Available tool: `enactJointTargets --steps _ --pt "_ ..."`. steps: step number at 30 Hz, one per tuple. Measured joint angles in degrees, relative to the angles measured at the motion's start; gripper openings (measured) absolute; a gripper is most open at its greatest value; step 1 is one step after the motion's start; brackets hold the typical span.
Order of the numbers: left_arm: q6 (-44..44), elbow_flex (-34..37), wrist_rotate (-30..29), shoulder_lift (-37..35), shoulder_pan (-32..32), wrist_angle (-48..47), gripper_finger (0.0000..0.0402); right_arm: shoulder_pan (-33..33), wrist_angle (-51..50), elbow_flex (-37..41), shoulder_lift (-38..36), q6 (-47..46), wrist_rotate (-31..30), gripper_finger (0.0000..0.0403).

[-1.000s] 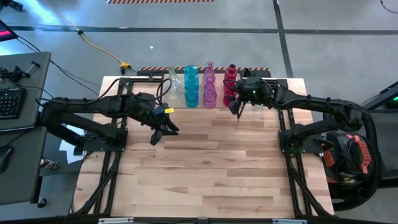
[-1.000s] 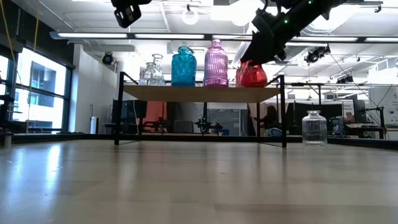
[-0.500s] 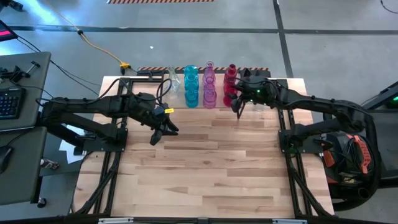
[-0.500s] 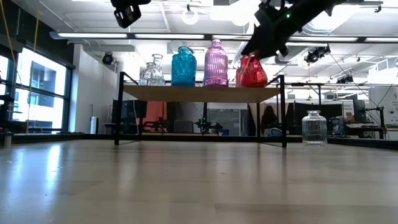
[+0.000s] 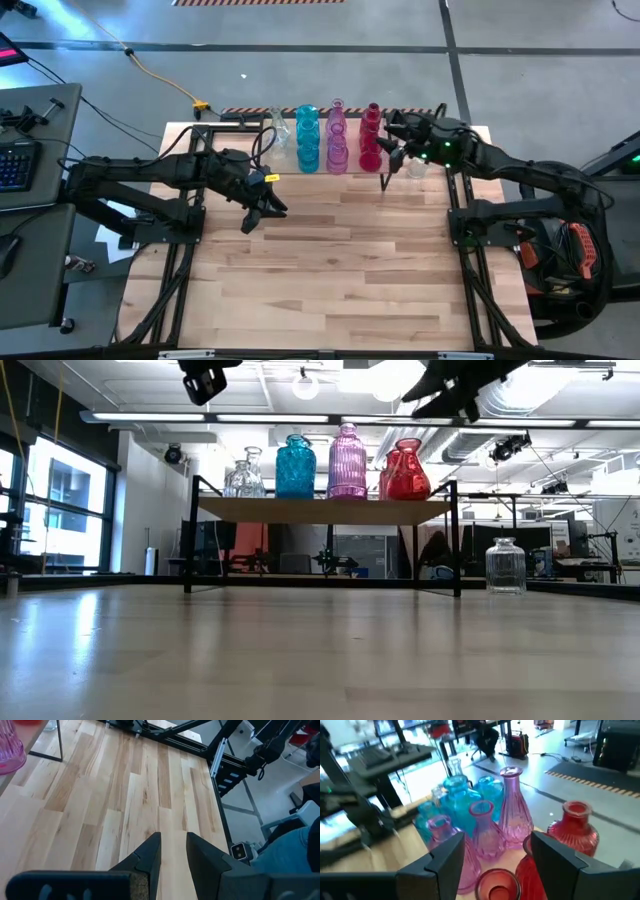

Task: Sort vases onto shelf
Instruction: Put the transparent flower vase on the shelf aligned with the other transparent flower vases

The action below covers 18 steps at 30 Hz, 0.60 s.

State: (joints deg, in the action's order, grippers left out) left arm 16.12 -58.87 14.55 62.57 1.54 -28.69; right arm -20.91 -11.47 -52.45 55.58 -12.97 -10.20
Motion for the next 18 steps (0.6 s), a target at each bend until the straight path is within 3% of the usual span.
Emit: enactJointTargets --steps 4,11,18 --pt "0.1 0.0 0.0 0.0 0.0 -0.1 0.0081 -0.1 -4.8 0.0 -4.5 -5.0 -1.9 0.0209" --pt "0.2 0.0 0.0 0.0 0.0 -0.2 0.0081 -0.4 -21.6 0.0 -10.1 -15.6 -16.2 0.0209" --pt "-0.3 0.0 0.0 0.0 0.0 -0.2 0.0081 -7.7 -38.7 0.0 -9.0 -27.1 -14.3 0.0209"
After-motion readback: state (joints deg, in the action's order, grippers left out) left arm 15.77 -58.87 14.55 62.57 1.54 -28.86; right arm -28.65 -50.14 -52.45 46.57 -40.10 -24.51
